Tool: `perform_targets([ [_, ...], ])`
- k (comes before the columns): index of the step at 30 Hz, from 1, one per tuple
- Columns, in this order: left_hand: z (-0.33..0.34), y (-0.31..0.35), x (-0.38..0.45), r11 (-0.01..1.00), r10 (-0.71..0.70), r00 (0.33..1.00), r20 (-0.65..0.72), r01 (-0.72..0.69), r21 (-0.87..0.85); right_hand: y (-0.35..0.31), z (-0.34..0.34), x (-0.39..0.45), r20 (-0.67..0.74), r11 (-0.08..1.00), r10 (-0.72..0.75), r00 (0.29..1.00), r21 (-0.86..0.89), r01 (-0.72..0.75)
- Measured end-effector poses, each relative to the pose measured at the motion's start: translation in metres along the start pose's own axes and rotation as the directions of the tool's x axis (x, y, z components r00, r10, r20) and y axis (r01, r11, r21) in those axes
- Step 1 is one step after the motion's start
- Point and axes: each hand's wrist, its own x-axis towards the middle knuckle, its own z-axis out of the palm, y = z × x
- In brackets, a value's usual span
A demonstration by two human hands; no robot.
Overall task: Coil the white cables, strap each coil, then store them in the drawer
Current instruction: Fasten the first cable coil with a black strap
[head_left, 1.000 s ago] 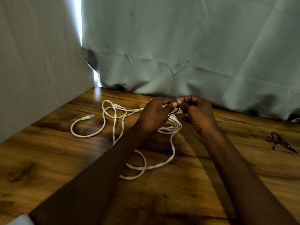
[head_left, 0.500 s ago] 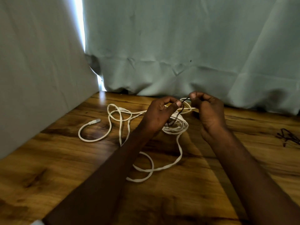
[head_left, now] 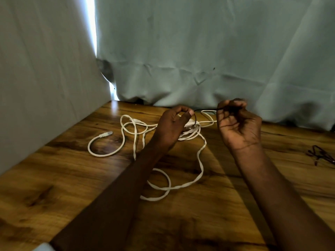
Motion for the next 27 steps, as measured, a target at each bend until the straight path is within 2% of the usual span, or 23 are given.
perform_targets([
  [3, -0.009, -0.009, 0.007, 0.998, 0.028, 0.986, -0.165, -0.018, 0.062, 0.008, 0.0, -0.001, -0.126, 0.957, 0.093, 0.988, -0.261, -0.123],
  [5, -0.014, -0.013, 0.011, 0.998, 0.005, 0.96, -0.279, 0.011, 0.057, 0.017, -0.002, -0.002, -0.221, 0.852, 0.147, 0.964, -0.467, -0.237],
  [9, -0.016, -0.01, 0.015, 0.984, -0.146, 0.904, -0.402, 0.092, -0.15, 0.034, -0.011, -0.006, -0.319, 0.589, 0.153, 0.935, -0.731, -0.346],
  [13, -0.014, -0.009, 0.013, 0.967, -0.192, 0.883, -0.428, 0.097, -0.234, 0.046, -0.01, -0.012, -0.265, 0.301, 0.071, 0.962, -0.913, -0.274],
  [16, -0.01, -0.009, 0.014, 0.977, -0.15, 0.895, -0.419, 0.071, -0.199, 0.053, -0.013, -0.016, -0.12, 0.018, 0.001, 0.993, -0.993, -0.12],
  [18, -0.01, -0.01, 0.015, 0.986, -0.108, 0.903, -0.415, 0.045, -0.159, 0.058, -0.017, -0.02, -0.029, -0.086, 0.01, 1.0, -0.996, -0.028],
  [20, -0.011, -0.012, 0.014, 0.994, -0.071, 0.912, -0.404, 0.03, -0.108, 0.062, -0.018, -0.023, 0.019, -0.097, 0.043, 0.999, -0.995, 0.023],
  [22, -0.01, -0.012, 0.014, 0.997, -0.037, 0.921, -0.388, 0.01, -0.071, 0.065, -0.018, -0.025, 0.045, -0.021, 0.051, 0.998, -0.999, 0.046],
  [24, -0.008, -0.011, 0.013, 0.999, -0.01, 0.928, -0.373, -0.009, -0.047, 0.063, -0.017, -0.025, 0.082, 0.011, 0.017, 0.997, -0.997, 0.081],
  [27, -0.006, -0.013, 0.014, 0.999, -0.021, 0.93, -0.366, 0.001, -0.054, 0.058, -0.015, -0.025, 0.144, -0.037, -0.002, 0.99, -0.989, 0.144],
])
